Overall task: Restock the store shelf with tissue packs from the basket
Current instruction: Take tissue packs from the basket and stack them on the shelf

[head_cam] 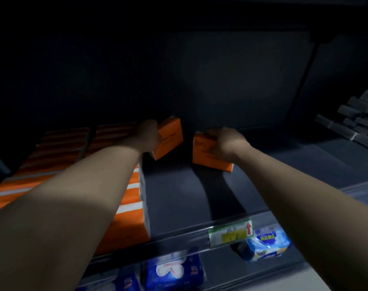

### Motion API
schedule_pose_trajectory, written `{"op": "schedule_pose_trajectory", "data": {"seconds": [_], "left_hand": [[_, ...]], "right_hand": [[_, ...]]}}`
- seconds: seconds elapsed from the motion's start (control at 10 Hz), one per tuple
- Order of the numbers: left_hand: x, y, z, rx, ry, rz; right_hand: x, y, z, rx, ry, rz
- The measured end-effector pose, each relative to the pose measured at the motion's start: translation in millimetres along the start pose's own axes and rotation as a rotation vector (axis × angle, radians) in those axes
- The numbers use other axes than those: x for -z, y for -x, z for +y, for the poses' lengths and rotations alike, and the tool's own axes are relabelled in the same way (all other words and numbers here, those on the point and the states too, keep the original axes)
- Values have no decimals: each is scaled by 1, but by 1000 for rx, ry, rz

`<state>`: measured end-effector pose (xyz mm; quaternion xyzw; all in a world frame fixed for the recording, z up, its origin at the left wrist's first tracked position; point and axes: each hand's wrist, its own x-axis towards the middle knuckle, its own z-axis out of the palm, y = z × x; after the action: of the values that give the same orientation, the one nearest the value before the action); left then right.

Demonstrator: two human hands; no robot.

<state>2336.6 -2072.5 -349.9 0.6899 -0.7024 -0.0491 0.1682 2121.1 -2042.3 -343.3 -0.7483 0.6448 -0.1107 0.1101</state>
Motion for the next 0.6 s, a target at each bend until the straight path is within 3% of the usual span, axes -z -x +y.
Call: {"op": "schedule_pose_trajectory", "data": {"seconds": [0.3, 0.5, 0.6], "left_hand": [[6, -19, -10, -28, 76, -6], [4, -40, -28, 17, -53, -51], [-4, -44, -33, 18, 3, -15]], "right_hand": [[-2, -10, 5, 42, -37, -47], [-2, -18, 2, 135, -30, 21], [-10, -25, 1, 138, -79, 72]]}}
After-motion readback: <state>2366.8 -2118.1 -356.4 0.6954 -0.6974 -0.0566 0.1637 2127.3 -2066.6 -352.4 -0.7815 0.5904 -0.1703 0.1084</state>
